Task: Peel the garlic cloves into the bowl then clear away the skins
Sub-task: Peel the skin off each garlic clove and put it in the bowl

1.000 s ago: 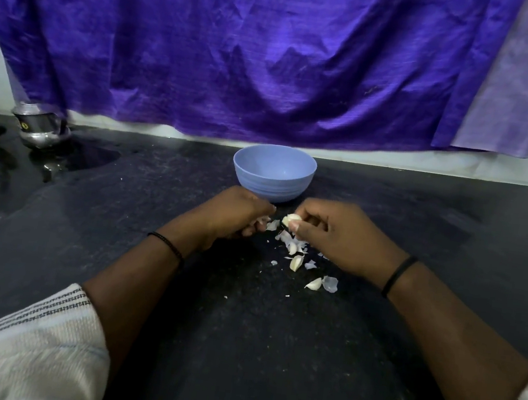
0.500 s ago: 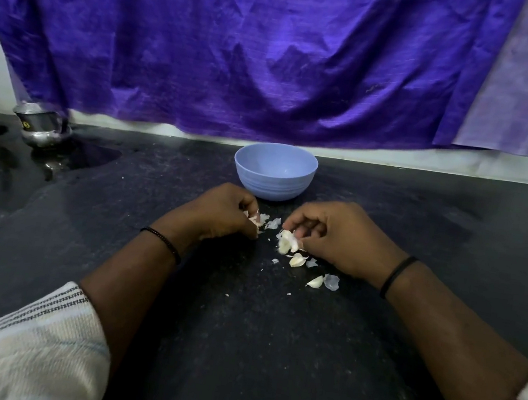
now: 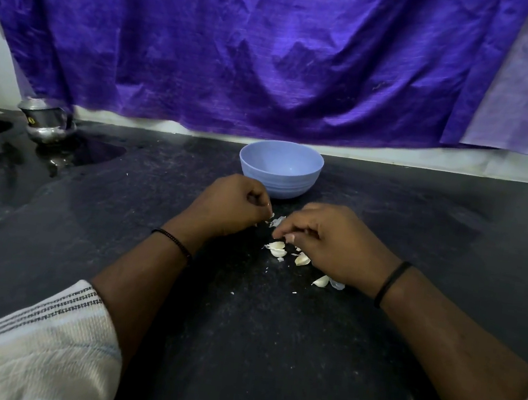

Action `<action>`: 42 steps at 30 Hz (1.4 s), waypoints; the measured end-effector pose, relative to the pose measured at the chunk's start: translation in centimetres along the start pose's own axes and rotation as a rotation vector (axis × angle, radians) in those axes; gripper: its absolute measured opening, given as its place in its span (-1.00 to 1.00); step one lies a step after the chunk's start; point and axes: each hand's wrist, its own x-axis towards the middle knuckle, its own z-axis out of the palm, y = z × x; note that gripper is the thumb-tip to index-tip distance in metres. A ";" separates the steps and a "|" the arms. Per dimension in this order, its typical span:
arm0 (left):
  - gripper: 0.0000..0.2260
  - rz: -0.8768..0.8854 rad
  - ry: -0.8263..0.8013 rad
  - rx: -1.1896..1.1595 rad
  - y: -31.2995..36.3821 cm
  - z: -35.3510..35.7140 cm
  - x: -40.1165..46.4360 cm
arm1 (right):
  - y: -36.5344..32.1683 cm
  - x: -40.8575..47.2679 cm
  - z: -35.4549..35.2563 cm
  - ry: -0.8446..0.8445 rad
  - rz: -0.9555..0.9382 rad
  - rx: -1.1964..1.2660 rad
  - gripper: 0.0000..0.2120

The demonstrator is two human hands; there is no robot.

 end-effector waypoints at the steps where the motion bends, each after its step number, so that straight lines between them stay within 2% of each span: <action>1: -0.92 0.015 0.001 0.016 0.1 0.0 0.0 | -0.2 0.0 0.1 -0.017 -0.018 -0.019 -0.72; 3: -0.83 0.027 -0.006 0.024 0.3 0.0 -0.1 | -0.2 0.0 0.1 -0.008 -0.029 -0.081 -0.74; 6: -0.70 0.013 -0.016 -0.003 0.4 0.2 -0.1 | 0.0 -0.1 -0.3 0.067 0.017 -0.191 -0.95; 9: -0.70 0.024 -0.017 -0.068 0.7 0.3 -0.3 | 0.1 0.1 -1.3 0.097 0.036 -0.198 -0.89; 12: -0.80 0.045 0.018 -0.060 1.1 0.4 -0.3 | 0.2 0.1 -3.3 -0.082 0.041 -0.158 -0.83; 15: -0.83 0.058 0.071 -0.052 1.2 0.6 -0.2 | 0.1 -0.2 -4.0 -0.260 0.080 -0.196 -0.87; 21: -0.76 0.099 0.018 -0.012 1.6 1.5 -0.6 | 0.3 -0.1 -3.1 -0.250 0.128 -0.190 -0.88; 27: -0.77 0.168 0.054 -0.109 1.6 1.5 -0.6 | 0.5 -0.2 -2.7 -0.014 0.163 0.005 -0.87; 30: -0.79 0.190 0.030 -0.177 1.6 1.7 -0.5 | 0.8 -0.2 -2.4 0.116 0.188 0.054 -0.89; 34: -0.86 0.218 -0.046 -0.298 1.9 1.6 -0.7 | 0.6 -0.2 -2.3 0.283 0.249 0.240 -0.94; 39: -0.91 0.176 -0.046 -0.377 1.8 1.6 -1.1 | 0.4 0.0 -1.9 0.332 0.345 0.454 -0.94; 42: -0.99 0.159 0.028 -0.341 1.6 1.9 -1.1 | 0.5 0.1 -1.3 0.359 0.369 0.426 -0.96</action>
